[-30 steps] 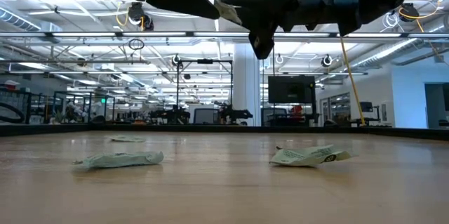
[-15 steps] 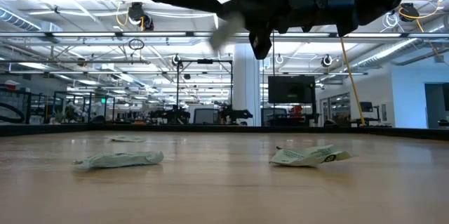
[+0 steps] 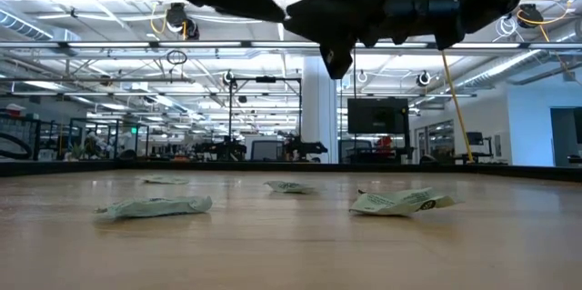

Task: Pick and place Stevia / Truvia into bins
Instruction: Put the stevia packet into the transparent bin

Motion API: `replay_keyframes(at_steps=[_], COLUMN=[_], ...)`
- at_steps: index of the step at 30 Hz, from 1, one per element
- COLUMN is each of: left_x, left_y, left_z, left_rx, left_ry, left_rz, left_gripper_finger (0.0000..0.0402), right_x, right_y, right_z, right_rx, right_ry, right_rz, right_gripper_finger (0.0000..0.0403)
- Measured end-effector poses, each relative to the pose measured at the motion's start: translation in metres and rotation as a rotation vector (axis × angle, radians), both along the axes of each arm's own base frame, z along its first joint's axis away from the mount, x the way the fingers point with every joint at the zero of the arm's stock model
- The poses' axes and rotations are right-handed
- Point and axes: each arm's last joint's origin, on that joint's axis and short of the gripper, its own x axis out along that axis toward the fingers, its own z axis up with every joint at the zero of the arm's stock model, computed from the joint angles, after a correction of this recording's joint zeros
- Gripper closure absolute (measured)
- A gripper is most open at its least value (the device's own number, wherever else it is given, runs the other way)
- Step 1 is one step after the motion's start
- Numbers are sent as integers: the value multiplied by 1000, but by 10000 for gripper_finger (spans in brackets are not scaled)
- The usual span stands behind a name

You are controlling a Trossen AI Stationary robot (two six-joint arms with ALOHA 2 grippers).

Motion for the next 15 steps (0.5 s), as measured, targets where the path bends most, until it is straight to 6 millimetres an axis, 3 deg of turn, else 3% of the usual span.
replay_keyframes(at_steps=[4, 8, 15], left_x=[-4, 4, 31], left_y=[5, 9, 10], left_z=[-16, -23, -81], left_rx=[-33, -83, -160], left_ry=[141, 138, 233], left_rz=[51, 84, 44], left_gripper_finger=[316, 282, 228], right_x=[-7, -22, -41], right_y=[-2, -3, -1], right_z=[-2, -15, -25], right_rx=[-75, -179, -302], right_ry=[106, 348, 571], right_rz=[-12, -116, -312], right_gripper_finger=[312, 309, 313])
